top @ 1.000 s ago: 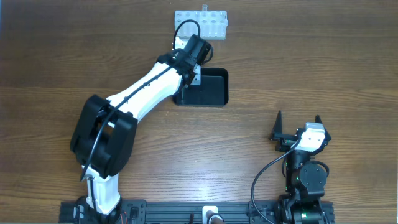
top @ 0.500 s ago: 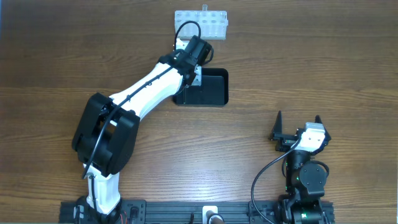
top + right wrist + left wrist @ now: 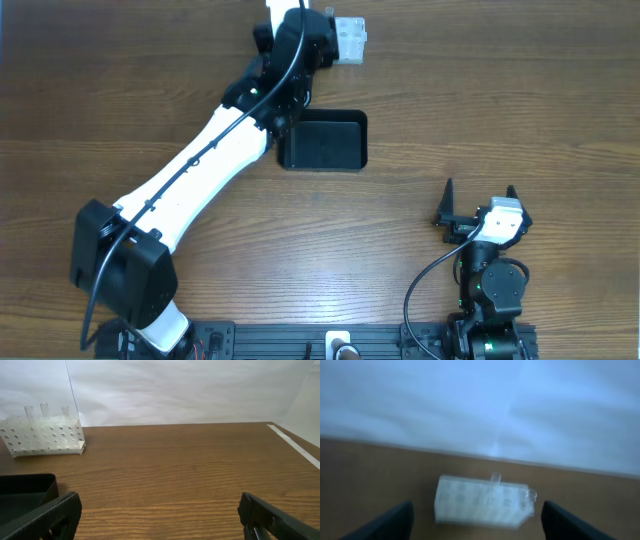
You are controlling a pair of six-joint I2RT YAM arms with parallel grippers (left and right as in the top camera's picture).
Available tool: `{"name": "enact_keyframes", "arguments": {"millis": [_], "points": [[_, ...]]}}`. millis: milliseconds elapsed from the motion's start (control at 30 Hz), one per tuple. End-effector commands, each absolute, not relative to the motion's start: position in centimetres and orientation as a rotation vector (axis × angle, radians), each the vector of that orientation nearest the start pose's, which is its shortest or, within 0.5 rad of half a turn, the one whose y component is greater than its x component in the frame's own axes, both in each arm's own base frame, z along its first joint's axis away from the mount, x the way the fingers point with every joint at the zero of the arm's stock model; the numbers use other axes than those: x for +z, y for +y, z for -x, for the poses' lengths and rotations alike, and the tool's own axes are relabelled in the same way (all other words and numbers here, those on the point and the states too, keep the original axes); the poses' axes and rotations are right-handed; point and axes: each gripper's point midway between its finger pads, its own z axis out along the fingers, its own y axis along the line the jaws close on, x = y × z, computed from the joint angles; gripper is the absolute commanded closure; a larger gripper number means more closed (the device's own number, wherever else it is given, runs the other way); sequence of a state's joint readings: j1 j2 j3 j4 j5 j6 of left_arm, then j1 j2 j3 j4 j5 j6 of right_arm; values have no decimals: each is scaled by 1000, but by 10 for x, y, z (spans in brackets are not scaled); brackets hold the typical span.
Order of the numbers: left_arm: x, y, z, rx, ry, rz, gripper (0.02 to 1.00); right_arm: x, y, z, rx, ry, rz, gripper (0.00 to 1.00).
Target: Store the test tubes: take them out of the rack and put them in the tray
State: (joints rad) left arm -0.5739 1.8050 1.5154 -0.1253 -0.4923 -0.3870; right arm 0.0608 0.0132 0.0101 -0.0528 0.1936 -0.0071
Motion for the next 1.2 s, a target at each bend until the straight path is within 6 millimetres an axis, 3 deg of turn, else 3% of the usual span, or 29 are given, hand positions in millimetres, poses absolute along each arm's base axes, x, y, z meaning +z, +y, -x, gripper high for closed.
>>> {"name": "enact_keyframes", "arguments": {"millis": [33,233,400,567,767,1200], "points": [[231,-228,-521,-8,1920,50,174,160,-18,-245,-118,1629,-93,9],[180,-244,-553,19,1937,29,174,160,-18,-245,-118,1629,-93,7],[156,-248,-574,48,1968,29,174,160,-18,-245,-118,1629,-93,9],[146,-244,-589,51,1976,39,174,160,-18,-245,-118,1629,-93,7],[135,-236,-594,55,1993,42,189,160,-18,-245,-118,1629,-93,9],[120,-250,-607,14,1999,18,211,160,-18,-245,-118,1629,-93,7]]}}
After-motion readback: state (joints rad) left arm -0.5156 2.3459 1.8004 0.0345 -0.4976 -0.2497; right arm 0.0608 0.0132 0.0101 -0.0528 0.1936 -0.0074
